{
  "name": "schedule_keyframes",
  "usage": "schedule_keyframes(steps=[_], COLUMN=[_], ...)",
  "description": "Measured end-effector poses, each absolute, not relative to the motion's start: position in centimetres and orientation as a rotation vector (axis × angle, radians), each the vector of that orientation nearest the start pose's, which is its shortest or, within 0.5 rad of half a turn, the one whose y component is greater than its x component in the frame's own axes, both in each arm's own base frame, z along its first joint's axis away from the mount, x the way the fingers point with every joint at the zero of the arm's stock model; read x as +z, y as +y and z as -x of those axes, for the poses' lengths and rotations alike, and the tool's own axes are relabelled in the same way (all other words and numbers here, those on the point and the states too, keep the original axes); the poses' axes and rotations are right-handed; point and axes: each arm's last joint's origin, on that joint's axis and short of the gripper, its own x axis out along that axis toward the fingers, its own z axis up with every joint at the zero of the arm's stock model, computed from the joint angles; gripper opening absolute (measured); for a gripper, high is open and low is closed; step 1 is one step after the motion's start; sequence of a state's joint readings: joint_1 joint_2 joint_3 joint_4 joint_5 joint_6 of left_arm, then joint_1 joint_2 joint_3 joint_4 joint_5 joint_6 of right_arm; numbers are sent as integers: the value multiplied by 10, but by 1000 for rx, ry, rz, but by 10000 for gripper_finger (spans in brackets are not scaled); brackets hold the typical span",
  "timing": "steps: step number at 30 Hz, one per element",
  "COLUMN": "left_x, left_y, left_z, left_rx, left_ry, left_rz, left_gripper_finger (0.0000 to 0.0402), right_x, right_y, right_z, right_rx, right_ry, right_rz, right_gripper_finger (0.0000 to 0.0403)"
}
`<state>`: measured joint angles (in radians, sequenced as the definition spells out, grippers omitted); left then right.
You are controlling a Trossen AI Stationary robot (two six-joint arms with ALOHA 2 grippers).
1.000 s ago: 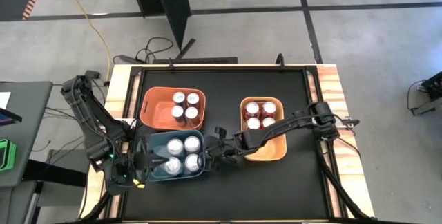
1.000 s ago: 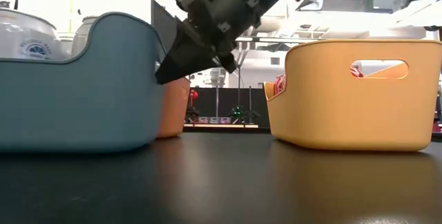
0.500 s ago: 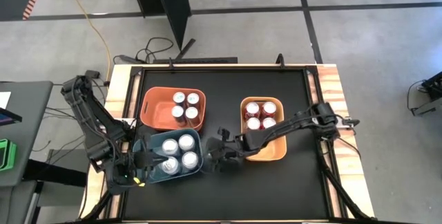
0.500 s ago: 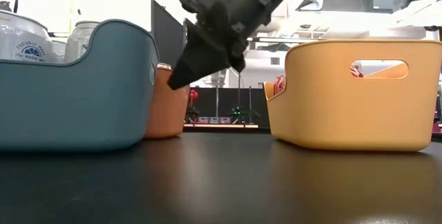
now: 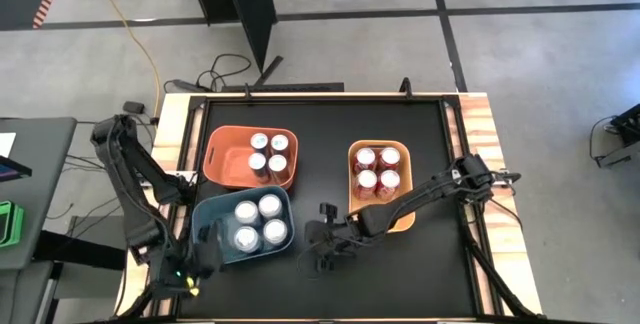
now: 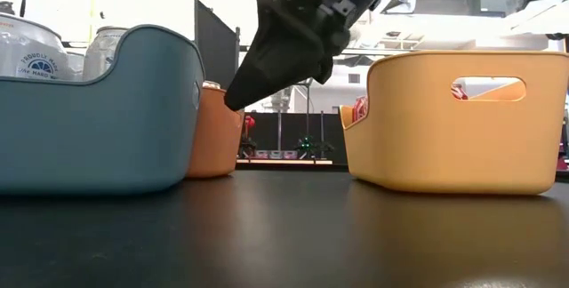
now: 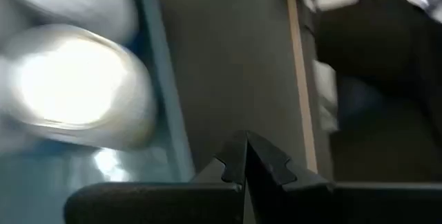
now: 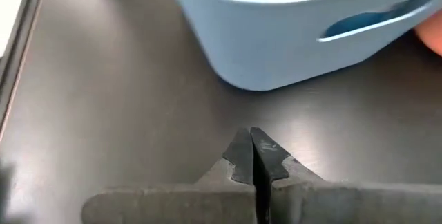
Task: Sort soda cans
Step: Move the blue bin to the middle left of the table
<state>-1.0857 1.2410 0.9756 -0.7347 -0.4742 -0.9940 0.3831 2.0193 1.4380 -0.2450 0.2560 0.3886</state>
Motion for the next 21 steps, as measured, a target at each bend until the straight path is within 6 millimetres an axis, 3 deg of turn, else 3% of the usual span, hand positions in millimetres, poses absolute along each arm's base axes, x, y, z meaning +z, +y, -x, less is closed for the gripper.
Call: schedule_keyframes(steps=[5,9,15,21], left_x=[246,219,195,191], left_y=[-231,-241,-236,-226], left_z=[-130,-131,-128,-128], left_rx=[-253,-172,85,219], left_ry=[1023,1207,1323,1260], left_rz=[259,277,232,199], left_gripper_finger=[0,0,0,0], right_x=[187,187,187,187], right_y=[154,156,158,158], right_z=[-409,-408,-408,-408], right_rx=[-55,-50,-45,-46], right_ry=[789,787,781,783], right_rz=[-135,-136,-137,-137], right_gripper_finger=[4,4,4,4])
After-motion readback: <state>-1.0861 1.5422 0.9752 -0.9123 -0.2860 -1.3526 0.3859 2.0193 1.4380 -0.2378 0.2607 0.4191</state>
